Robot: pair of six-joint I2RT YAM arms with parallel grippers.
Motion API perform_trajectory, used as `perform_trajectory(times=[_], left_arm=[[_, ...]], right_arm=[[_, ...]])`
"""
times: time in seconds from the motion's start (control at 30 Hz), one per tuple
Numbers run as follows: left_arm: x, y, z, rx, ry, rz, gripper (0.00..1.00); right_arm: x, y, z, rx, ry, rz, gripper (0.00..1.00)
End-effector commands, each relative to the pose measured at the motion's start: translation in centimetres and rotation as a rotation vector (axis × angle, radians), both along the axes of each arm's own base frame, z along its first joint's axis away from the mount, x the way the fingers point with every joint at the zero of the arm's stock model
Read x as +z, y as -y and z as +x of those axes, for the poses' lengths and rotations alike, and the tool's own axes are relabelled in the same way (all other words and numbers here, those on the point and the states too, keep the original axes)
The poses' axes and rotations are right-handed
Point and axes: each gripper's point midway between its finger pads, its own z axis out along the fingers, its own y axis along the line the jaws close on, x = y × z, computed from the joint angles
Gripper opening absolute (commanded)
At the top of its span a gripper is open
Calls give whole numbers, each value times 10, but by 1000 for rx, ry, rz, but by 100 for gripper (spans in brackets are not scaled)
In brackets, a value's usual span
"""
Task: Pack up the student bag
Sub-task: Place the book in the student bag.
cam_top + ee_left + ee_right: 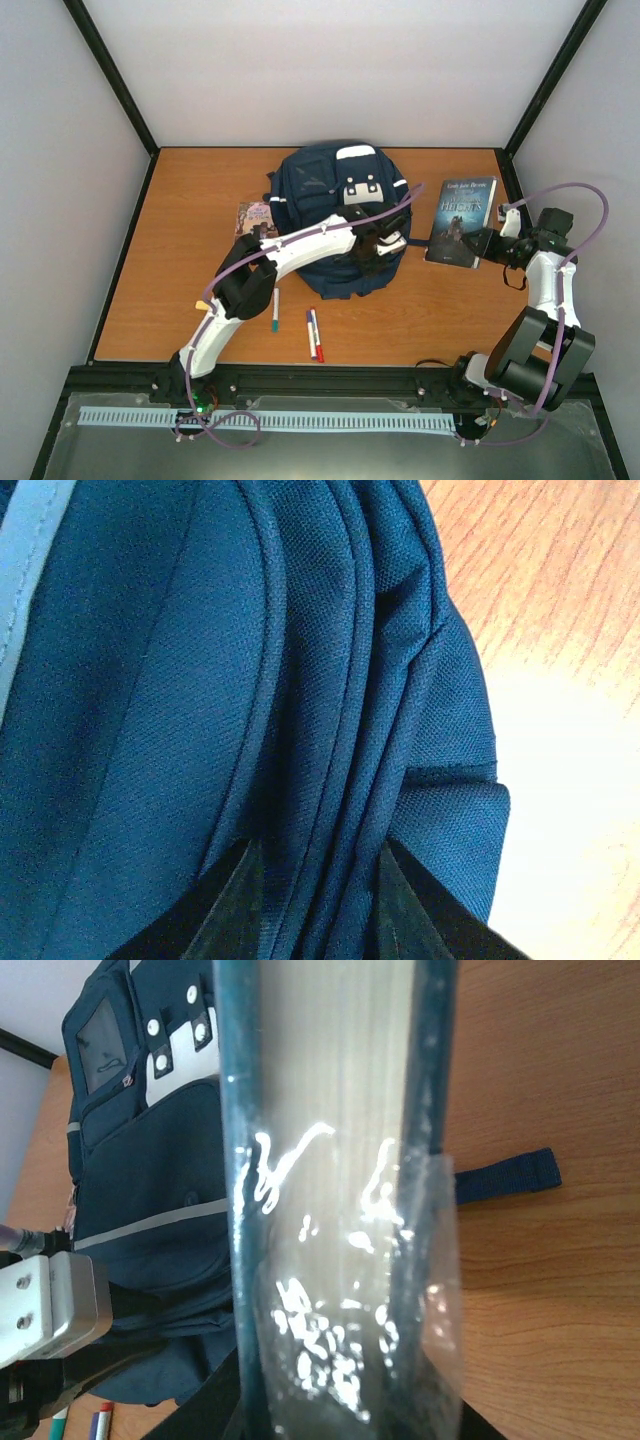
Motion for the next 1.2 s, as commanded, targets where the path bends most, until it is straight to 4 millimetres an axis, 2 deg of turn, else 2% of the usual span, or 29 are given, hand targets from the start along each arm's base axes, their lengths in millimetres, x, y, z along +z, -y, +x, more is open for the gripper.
perform_trajectory(times=[0.0, 0.33, 0.43, 0.57, 0.7, 0.8, 0.9, 1.03, 1.17], left_arm=[[1, 6, 9, 7, 53, 26, 37], [-12, 0, 26, 30, 159, 128, 37], [-16, 0, 23, 16, 169, 151, 34], [-21, -3, 22, 7, 202, 190, 41], [-19, -4, 25, 18, 229, 203, 27], [-10, 1, 25, 23, 229, 169, 17], [5, 5, 25, 28, 238, 126, 1], [26, 9, 26, 32, 260, 84, 1], [50, 2, 33, 41, 324, 95, 1]], right_arm=[[23, -3, 8, 51, 126, 4, 3], [22, -2, 8, 53, 124, 16, 3], [22, -2, 8, 53, 123, 21, 3], [22, -2, 7, 54, 123, 24, 3], [22, -2, 7, 53, 122, 25, 3], [22, -1, 7, 52, 123, 25, 3], [22, -2, 6, 51, 121, 28, 3], [21, -1, 6, 49, 119, 33, 3], [21, -2, 6, 50, 117, 35, 3]])
